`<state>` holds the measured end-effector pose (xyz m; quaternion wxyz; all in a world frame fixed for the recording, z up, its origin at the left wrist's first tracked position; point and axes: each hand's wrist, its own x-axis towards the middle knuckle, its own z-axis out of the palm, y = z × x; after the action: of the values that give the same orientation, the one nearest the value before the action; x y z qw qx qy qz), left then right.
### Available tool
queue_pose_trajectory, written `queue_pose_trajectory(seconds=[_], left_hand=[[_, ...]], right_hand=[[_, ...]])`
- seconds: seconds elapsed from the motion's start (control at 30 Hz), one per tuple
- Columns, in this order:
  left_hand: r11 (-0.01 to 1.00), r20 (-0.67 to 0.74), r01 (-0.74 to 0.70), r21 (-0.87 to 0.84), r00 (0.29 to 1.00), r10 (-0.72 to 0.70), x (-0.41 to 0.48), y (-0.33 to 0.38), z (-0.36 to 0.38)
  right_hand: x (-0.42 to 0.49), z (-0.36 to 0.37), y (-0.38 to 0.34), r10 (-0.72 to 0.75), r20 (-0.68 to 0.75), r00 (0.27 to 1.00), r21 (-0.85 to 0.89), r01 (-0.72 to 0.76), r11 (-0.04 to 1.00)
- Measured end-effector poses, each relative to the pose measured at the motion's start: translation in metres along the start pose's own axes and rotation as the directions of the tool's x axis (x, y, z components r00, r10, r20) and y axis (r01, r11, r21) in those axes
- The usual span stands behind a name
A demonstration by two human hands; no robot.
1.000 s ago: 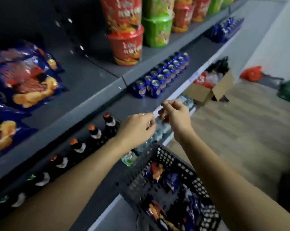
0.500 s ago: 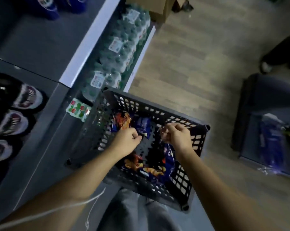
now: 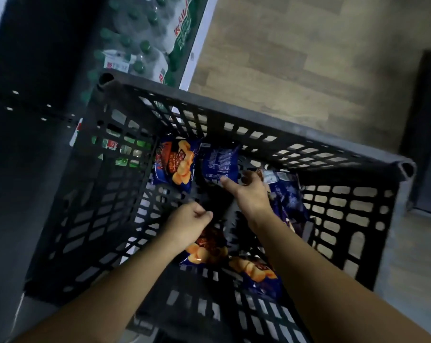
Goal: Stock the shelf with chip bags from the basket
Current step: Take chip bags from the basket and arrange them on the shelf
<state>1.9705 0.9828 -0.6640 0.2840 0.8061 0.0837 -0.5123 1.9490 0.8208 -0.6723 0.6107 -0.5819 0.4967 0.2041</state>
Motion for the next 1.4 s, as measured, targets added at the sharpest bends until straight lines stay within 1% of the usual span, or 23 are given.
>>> queue_pose_trajectory(seconds=[0.07,0.23,0.33,0.43,0.57,0.73,0.77,0.8,0.87,0.93,1.07,1.2,1.3,1.4], left_hand=[[0.999,-0.007,-0.004,-0.036,1.000,0.004,0.005,-0.007,0.000],[0.994,-0.030,-0.039,-0.099,0.999,0.036,0.002,-0.008,-0.008],[0.986,-0.055,-0.059,-0.154,0.997,0.051,-0.006,0.000,-0.018],[0.970,-0.110,-0.073,-0.233,0.993,0.049,-0.018,0.013,-0.030],[0.927,-0.182,-0.086,-0.364,0.983,0.020,-0.046,0.040,-0.041],[0.874,-0.127,-0.113,-0.472,0.990,0.059,-0.085,0.063,-0.054],[0.857,-0.115,-0.096,-0.507,0.992,0.043,-0.090,0.064,-0.056],[0.829,-0.093,-0.082,-0.554,0.995,0.037,-0.096,0.065,-0.058],[0.757,-0.052,-0.092,-0.647,0.996,0.077,-0.114,0.070,-0.065],[0.720,-0.061,-0.129,-0.682,0.991,0.119,-0.129,0.075,-0.070],[0.698,-0.174,-0.238,-0.676,0.971,0.162,-0.168,0.085,-0.086],[0.692,-0.314,-0.341,-0.636,0.934,0.170,-0.210,0.089,-0.110],[0.649,-0.443,-0.444,-0.618,0.878,0.180,-0.247,0.092,-0.133],[0.586,-0.593,-0.574,-0.572,0.783,0.188,-0.291,0.100,-0.157]], right_hand=[[0.016,0.013,0.006,-0.007,-0.004,1.000,0.006,0.007,1.000],[0.027,0.022,0.008,-0.080,-0.095,0.992,-0.066,0.074,0.995],[0.014,0.013,0.004,-0.089,-0.094,0.992,-0.031,0.086,0.996],[-0.009,0.003,-0.001,-0.069,-0.039,0.997,0.026,0.070,0.997],[-0.046,-0.012,-0.017,-0.067,0.086,0.994,0.163,0.053,0.985],[-0.094,-0.030,-0.046,-0.084,0.247,0.965,0.208,0.032,0.978],[-0.102,-0.033,-0.051,-0.088,0.269,0.959,0.207,0.031,0.978],[-0.110,-0.035,-0.058,-0.092,0.284,0.954,0.210,0.032,0.977],[-0.124,-0.042,-0.071,-0.117,0.321,0.940,0.204,0.052,0.978],[-0.138,-0.047,-0.083,-0.139,0.362,0.922,0.193,0.072,0.979],[-0.166,-0.050,-0.109,-0.180,0.426,0.886,0.159,0.123,0.980],[-0.199,-0.045,-0.141,-0.250,0.520,0.817,0.157,0.196,0.968],[-0.227,-0.036,-0.169,-0.307,0.600,0.739,0.176,0.252,0.952],[-0.258,-0.020,-0.201,-0.353,0.660,0.663,0.195,0.303,0.933]])
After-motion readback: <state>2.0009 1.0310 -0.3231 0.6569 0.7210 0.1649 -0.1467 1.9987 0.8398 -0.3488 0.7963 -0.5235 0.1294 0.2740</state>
